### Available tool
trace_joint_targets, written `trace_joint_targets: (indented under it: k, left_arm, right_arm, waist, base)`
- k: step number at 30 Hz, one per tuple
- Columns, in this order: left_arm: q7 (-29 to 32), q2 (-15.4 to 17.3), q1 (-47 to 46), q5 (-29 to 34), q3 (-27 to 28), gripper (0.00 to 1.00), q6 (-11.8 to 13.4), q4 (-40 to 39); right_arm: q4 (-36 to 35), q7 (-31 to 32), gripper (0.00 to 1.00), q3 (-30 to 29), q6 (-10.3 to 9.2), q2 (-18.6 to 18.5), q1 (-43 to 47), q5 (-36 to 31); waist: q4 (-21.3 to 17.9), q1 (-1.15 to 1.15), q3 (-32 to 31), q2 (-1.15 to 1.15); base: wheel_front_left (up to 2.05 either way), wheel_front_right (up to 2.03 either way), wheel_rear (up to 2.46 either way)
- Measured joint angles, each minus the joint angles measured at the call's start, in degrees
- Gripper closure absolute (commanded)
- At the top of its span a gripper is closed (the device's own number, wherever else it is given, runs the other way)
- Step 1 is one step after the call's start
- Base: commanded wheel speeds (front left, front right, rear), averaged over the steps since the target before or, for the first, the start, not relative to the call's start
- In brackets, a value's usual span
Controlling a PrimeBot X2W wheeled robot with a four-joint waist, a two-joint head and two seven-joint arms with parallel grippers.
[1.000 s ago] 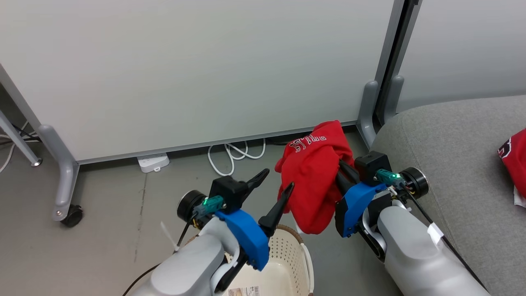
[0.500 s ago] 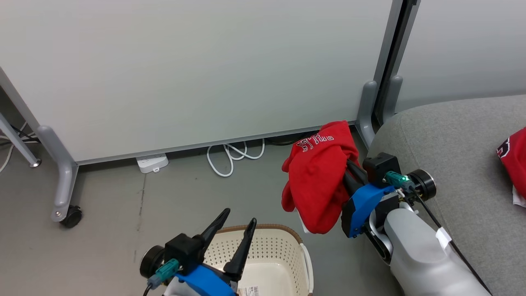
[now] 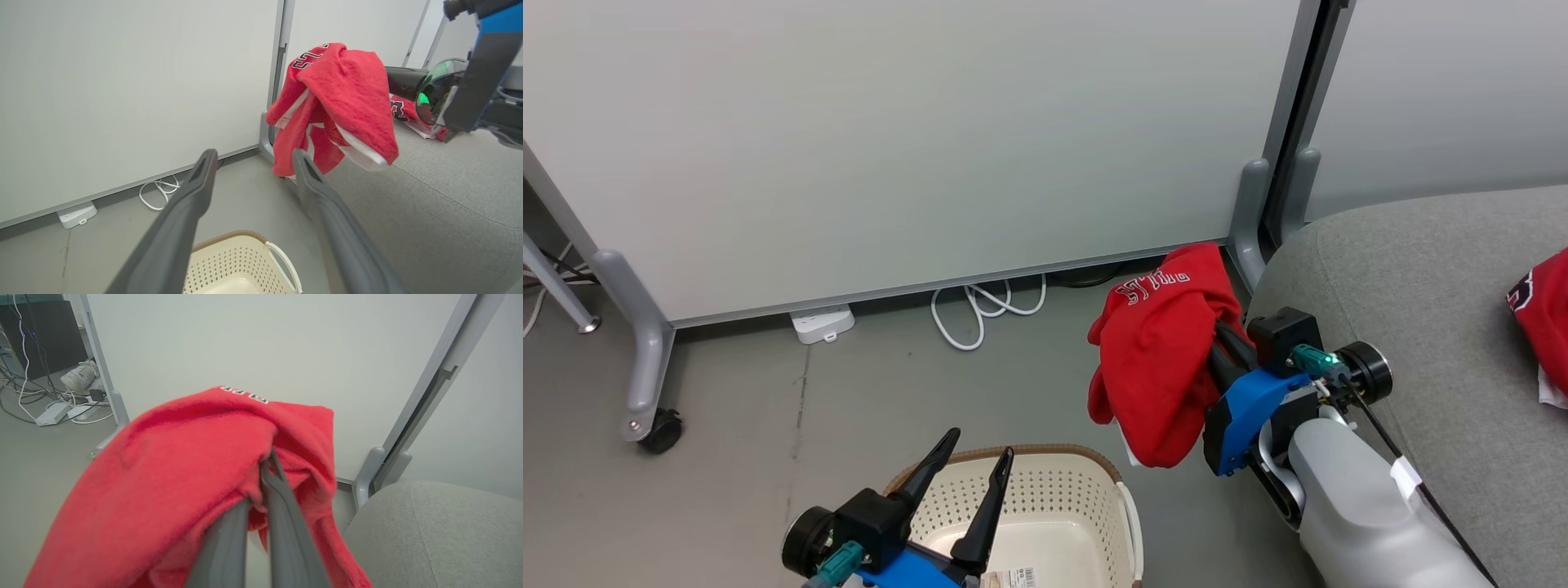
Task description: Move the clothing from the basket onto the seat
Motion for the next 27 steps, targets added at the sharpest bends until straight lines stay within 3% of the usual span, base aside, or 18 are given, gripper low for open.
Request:
trace_joint_targets:
  k: [10,27]
  left_arm:
    - [0.00,-0.94,0.54,2.85,2.49,0.00,-0.97,-0.23]
    - [0.00,-1.98,0.08,4.03,3.44,0.00,-1.05,-0.92]
  right_arm:
    - [-0.37,-0.01,1.00,-0.37,0.00,0.32,0.21,-0.07]
    - [-0.99,-0.01,1.00,-2.09,0.00,0.14,-0.21,-0.51]
  waist:
    - [-4.50,0.01,0.74,0.00]
    - [-20.75,0.01,2.78,0.00]
  base:
    - [0.00,0.00,0.00]
    - [0.00,0.00,0.00]
